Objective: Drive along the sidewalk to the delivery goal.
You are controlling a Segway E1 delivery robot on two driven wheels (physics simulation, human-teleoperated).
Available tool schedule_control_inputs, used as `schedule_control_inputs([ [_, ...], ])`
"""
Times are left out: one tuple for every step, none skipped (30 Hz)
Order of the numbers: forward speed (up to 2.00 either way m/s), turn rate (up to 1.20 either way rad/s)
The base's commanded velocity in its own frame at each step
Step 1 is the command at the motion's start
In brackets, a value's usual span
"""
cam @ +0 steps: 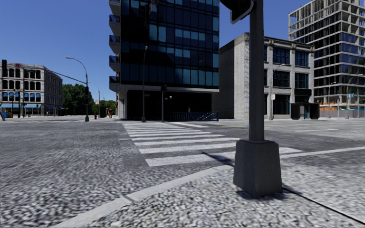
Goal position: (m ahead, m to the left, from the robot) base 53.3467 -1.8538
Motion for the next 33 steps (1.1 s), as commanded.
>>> schedule_control_inputs([
  [2.00,0.00],
  [2.00,0.00],
  [2.00,0.00],
  [2.00,0.00],
  [2.00,0.00],
  [2.00,0.00],
  [2.00,0.00],
  [2.00,0.00],
  [2.00,0.00],
  [2.00,0.00],
  [2.00,0.00],
  [2.00,0.00],
  [2.00,0.00],
  [2.00,0.00],
  [2.00,0.00],
  [2.00,0.00],
  [2.00,0.00],
  [2.00,0.00],
  [2.00,0.10],
  [2.00,0.10],
  [2.00,0.22],
  [1.93,0.26],
  [1.93,0.26],
  [1.76,0.34],
  [1.60,0.41],
  [1.43,0.46],
  [1.43,0.46],
  [1.37,0.47],
  [1.36,0.47],
  [1.36,0.45],
  [1.36,0.45],
  [1.36,0.38],
  [1.36,0.36],
])
